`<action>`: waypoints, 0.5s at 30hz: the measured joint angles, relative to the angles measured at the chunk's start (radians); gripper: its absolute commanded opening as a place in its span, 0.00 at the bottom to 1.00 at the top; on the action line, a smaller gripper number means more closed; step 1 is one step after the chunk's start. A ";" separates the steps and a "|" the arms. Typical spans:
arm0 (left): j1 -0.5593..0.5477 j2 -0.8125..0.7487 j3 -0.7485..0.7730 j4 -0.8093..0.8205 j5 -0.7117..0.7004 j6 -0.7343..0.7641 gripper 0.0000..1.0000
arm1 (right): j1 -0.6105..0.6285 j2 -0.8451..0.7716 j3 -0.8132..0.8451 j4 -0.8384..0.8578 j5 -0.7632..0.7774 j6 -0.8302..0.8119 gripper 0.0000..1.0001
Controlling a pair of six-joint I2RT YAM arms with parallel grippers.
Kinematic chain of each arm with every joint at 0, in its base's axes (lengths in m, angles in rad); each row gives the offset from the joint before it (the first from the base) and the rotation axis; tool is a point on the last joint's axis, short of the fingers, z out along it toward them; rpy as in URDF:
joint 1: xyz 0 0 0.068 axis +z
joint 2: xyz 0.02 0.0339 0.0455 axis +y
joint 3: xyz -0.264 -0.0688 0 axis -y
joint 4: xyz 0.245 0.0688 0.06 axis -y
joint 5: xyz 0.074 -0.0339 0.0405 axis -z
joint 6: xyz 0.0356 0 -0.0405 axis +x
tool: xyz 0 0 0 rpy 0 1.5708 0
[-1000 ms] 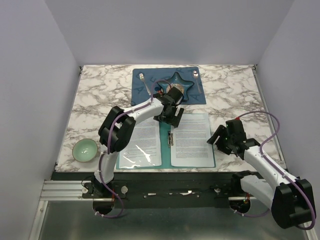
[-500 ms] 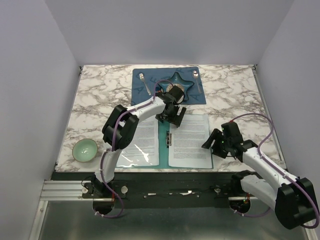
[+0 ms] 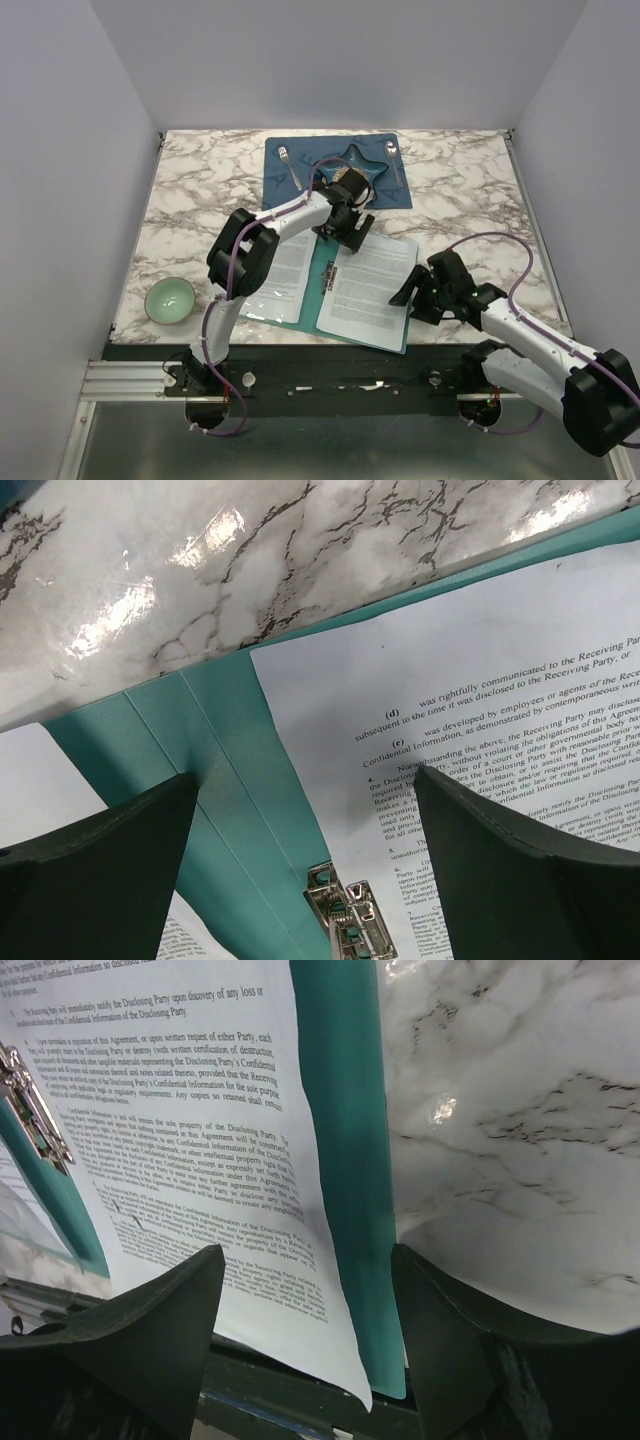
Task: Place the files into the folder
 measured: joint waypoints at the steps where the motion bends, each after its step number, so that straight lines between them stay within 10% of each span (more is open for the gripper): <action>1: 0.000 0.002 0.002 0.000 0.002 0.005 0.99 | 0.005 0.002 0.000 0.003 0.000 0.007 0.78; 15: 0.003 0.007 0.015 -0.012 0.025 0.058 0.99 | 0.011 -0.014 0.106 -0.177 0.089 -0.055 1.00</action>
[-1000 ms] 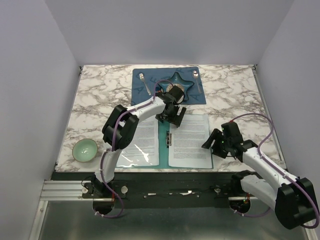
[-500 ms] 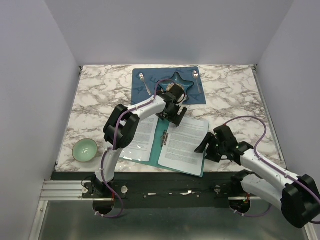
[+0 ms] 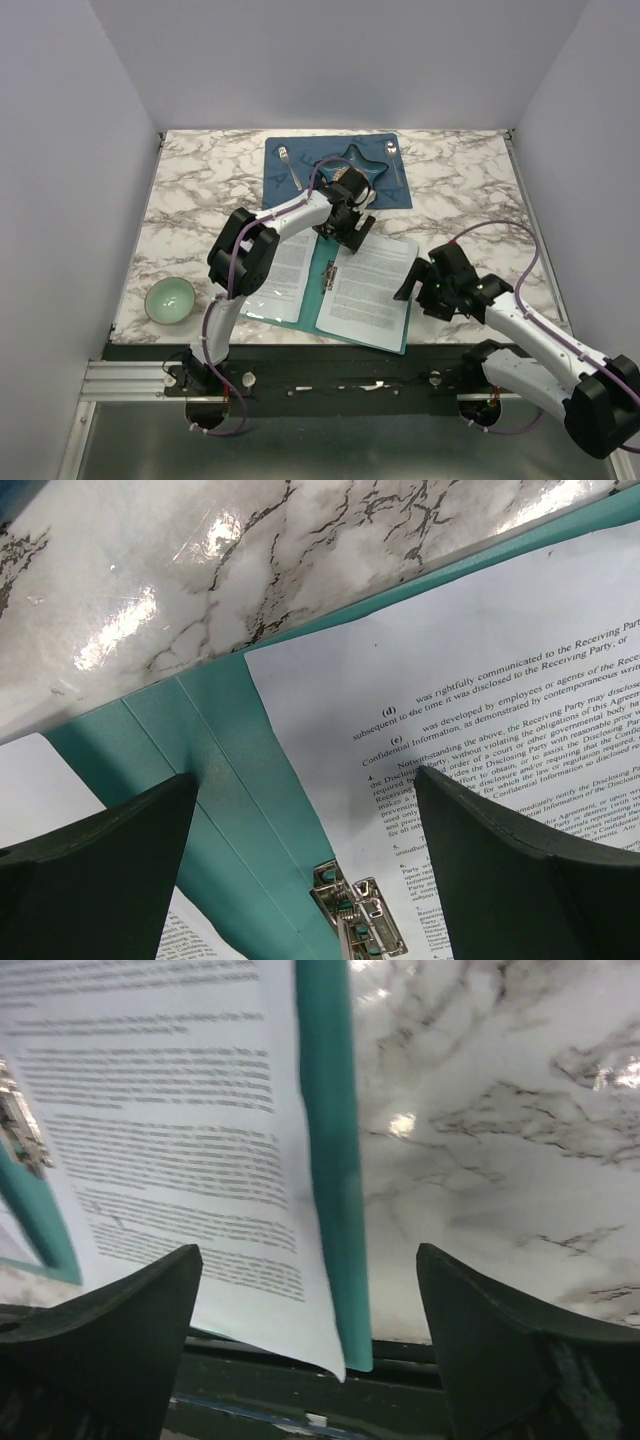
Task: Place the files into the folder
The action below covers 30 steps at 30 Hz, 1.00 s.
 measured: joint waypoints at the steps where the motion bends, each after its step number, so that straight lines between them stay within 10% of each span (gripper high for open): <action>1: 0.000 0.000 0.000 -0.001 0.001 0.000 0.99 | 0.000 -0.007 0.019 -0.005 0.006 -0.017 1.00; 11: 0.000 -0.044 -0.020 -0.019 0.014 -0.001 0.99 | 0.000 -0.097 0.085 0.082 -0.014 -0.086 1.00; 30: -0.014 -0.279 -0.087 -0.035 -0.117 -0.057 0.98 | 0.000 0.035 0.120 0.285 -0.081 -0.202 0.48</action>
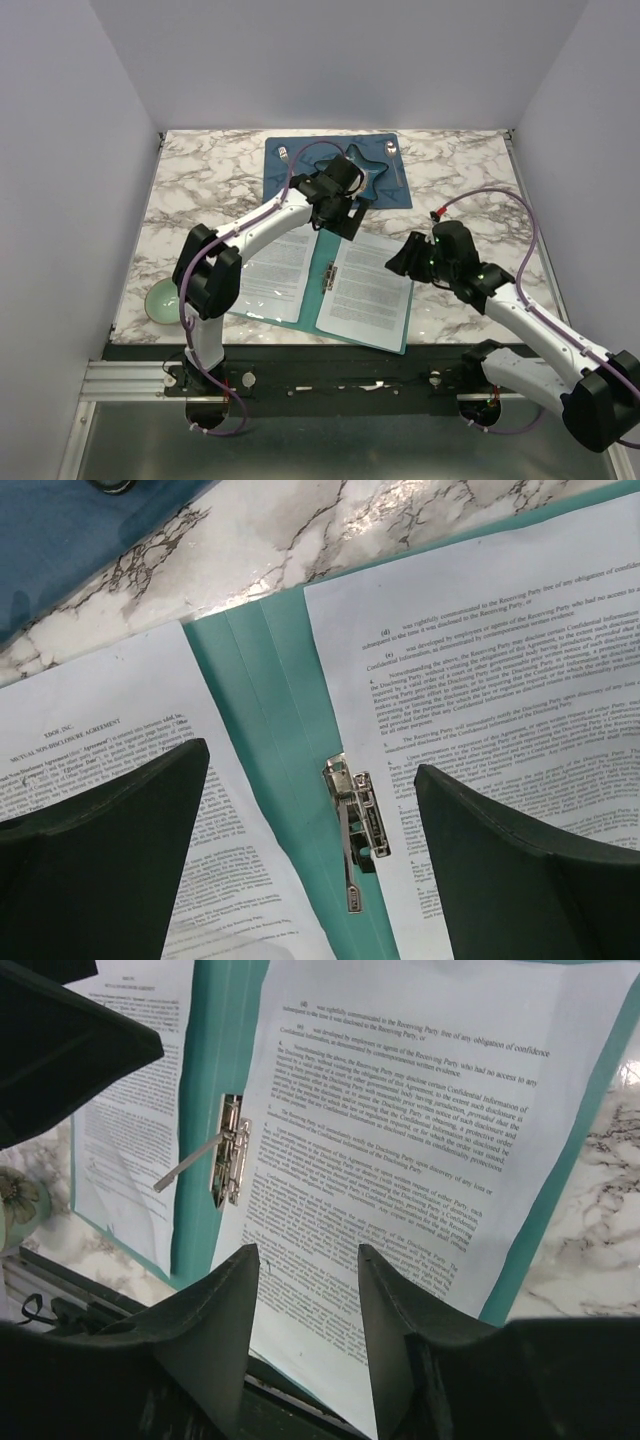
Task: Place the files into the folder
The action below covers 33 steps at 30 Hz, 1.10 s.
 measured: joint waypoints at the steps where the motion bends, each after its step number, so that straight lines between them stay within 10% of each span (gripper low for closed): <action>1: 0.000 0.000 -0.003 0.000 -0.006 -0.003 0.93 | 0.000 0.000 0.003 0.005 0.000 -0.003 0.45; 3: 0.000 0.000 -0.018 0.004 -0.008 -0.007 0.82 | 0.000 0.000 0.004 0.015 -0.002 -0.009 0.36; 8: -0.001 0.000 -0.046 -0.006 0.000 -0.028 0.00 | 0.000 0.000 0.000 0.063 -0.027 -0.011 0.01; 14: -0.011 0.005 -0.037 -0.008 0.009 -0.029 0.00 | 0.032 0.035 -0.003 0.116 -0.031 -0.029 0.01; 15: -0.013 0.006 -0.037 -0.008 0.013 -0.029 0.07 | 0.041 0.045 -0.003 0.123 -0.031 -0.033 0.01; 16: -0.013 0.006 -0.037 -0.010 0.014 -0.029 0.62 | 0.050 0.054 -0.003 0.127 -0.031 -0.038 0.03; 17: -0.013 0.006 -0.035 -0.012 0.021 -0.027 0.91 | 0.059 0.062 -0.003 0.132 -0.030 -0.043 0.05; 18: -0.014 0.007 -0.031 -0.019 0.029 -0.020 0.99 | 0.068 0.068 -0.003 0.139 -0.028 -0.050 0.07; 33: -0.032 0.135 0.010 -0.017 0.051 -0.023 0.99 | 0.190 0.158 -0.071 0.451 0.034 -0.101 0.04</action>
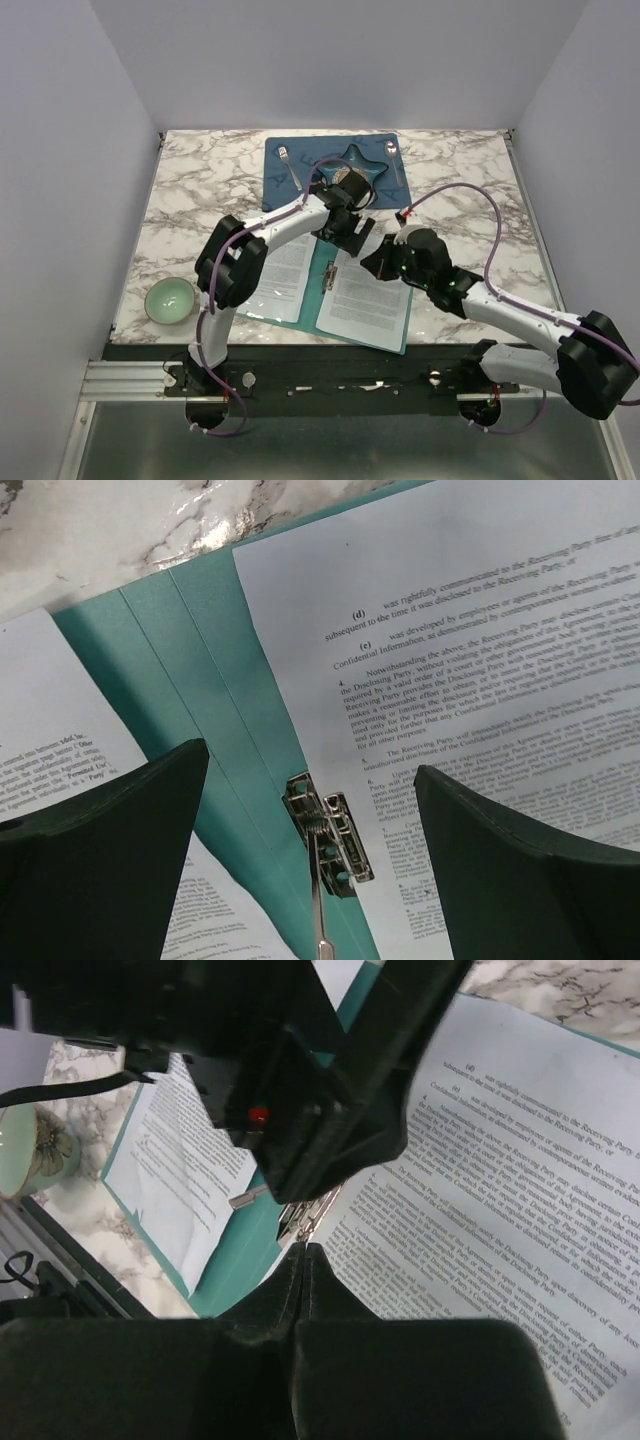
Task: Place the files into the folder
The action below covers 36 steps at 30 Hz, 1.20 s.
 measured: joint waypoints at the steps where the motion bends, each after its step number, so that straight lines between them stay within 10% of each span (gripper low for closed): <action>1: 0.000 0.015 0.000 0.001 -0.005 0.000 0.99 | 0.010 0.006 -0.010 0.029 0.011 -0.003 0.02; 36: 0.017 0.113 0.026 -0.003 -0.013 0.005 0.99 | 0.270 0.539 -0.019 0.753 0.317 0.000 0.01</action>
